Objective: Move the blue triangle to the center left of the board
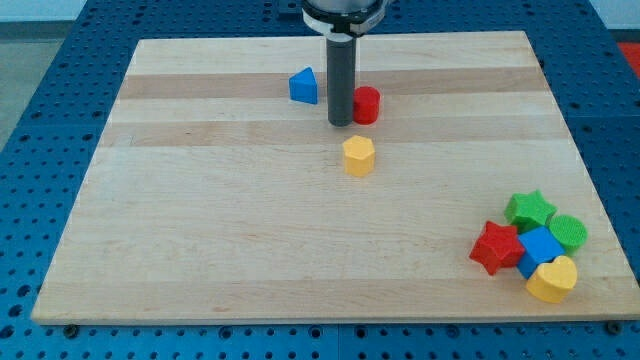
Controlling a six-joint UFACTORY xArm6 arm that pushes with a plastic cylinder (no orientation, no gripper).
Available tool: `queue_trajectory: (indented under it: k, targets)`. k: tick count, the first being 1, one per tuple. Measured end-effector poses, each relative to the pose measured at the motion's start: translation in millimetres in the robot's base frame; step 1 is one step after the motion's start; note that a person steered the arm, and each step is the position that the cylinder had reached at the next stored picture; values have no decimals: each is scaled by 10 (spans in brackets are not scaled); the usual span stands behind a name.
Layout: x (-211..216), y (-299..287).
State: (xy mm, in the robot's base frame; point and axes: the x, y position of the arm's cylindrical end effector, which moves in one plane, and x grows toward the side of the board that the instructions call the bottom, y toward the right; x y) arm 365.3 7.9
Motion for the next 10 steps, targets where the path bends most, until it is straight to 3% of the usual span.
queue_trajectory:
  k: [2, 4, 9, 10]
  targets:
    - [-671, -3]
    - [-680, -281]
    - [-513, -2319]
    - [-739, -2172]
